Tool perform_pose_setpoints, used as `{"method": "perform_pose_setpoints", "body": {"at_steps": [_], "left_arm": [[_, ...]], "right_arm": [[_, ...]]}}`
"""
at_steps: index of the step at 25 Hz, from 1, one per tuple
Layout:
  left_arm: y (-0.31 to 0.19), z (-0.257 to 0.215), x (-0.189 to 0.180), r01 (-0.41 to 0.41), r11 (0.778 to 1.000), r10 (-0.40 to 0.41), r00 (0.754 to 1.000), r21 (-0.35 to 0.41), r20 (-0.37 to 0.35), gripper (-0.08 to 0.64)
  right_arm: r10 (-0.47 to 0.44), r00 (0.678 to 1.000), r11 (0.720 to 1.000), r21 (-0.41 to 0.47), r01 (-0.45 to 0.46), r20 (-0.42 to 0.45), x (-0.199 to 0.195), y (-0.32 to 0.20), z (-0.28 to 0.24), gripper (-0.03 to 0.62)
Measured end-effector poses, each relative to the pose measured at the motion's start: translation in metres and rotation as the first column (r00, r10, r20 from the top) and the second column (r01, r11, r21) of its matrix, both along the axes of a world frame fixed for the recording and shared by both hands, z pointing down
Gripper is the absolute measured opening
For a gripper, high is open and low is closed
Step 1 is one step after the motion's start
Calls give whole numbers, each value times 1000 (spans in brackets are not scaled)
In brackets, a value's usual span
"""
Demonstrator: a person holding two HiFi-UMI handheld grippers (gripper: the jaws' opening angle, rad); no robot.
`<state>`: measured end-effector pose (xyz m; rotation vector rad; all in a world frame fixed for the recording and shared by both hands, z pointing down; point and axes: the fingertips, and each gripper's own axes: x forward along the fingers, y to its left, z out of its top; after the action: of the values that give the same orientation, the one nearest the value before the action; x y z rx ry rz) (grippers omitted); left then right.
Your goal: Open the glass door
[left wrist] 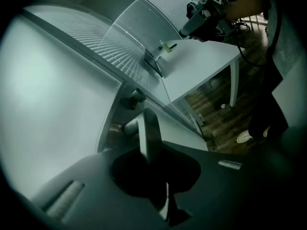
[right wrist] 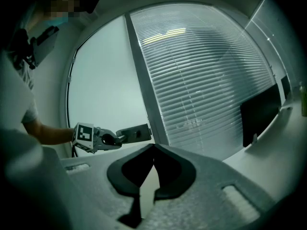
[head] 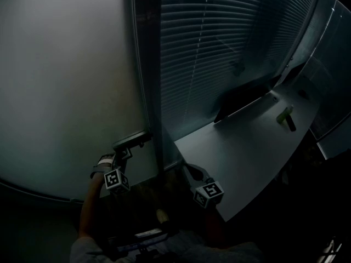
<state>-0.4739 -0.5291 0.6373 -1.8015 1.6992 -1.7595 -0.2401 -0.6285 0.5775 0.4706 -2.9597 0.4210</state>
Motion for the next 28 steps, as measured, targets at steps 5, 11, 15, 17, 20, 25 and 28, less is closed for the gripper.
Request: {"method": "perform_pose_setpoints", "body": {"at_steps": [5,11,15,17,20,25,28], "left_arm": [[-2,0,1,22,1000,-22,999,7,-28,11],[-1,0,2,23,1000,-23,999,-6,-39,8],[-1,3,2,17,1000,-18,999,-11,-42,8],[0,2,4,15,1000,-16,999,-13,-49,6],[4,1,7,12,1000,-13,999,-11,-46,6],[5,14,15,6,1000,-7,999,-13,-47,8],[7,19,17,1,1000,-2,999,-15,-44,8]], "right_arm": [[7,1000,1000,3,-7,-7,9,-5,3,-3],[22,1000,1000,5,-22,-3,15,-8,3,-3],[23,1000,1000,6,-23,5,14,-5,5,-3],[23,1000,1000,6,-23,-3,14,-3,3,-3],[22,1000,1000,-5,-22,0,15,1,-3,-3],[38,999,999,22,-38,-6,29,-4,7,-3],[49,999,999,15,-49,-7,33,-4,13,-3]]}}
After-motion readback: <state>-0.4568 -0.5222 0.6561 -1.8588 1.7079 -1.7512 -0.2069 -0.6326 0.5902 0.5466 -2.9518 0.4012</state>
